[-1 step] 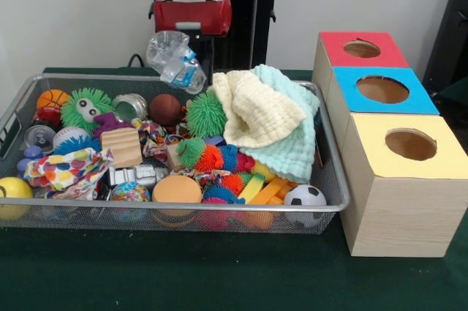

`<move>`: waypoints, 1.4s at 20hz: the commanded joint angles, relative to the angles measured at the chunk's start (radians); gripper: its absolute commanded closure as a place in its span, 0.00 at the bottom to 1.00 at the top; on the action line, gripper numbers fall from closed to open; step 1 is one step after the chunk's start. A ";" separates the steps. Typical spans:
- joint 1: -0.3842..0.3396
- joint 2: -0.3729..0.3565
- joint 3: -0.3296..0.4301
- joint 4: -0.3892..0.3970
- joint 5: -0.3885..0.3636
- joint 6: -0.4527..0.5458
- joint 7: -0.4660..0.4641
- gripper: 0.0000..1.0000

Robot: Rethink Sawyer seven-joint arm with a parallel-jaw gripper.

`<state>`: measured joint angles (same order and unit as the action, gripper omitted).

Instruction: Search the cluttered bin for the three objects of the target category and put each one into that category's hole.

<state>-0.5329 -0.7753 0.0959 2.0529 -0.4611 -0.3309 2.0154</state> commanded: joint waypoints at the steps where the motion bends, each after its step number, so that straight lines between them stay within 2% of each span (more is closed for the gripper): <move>1: -0.063 0.080 0.055 -0.172 -0.099 0.123 -0.016 1.00; 8: -0.067 0.124 0.029 -0.191 -0.113 0.176 -0.014 1.00; 18: -0.053 0.147 -0.004 -0.208 -0.100 0.313 -0.024 1.00; 24: -0.028 0.235 -0.080 -0.297 -0.138 0.268 -0.024 1.00; 28: -0.031 0.273 -0.088 -0.354 -0.155 0.241 -0.026 1.00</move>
<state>-0.5723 -0.5892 0.0244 1.8715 -0.5468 -0.1319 2.0154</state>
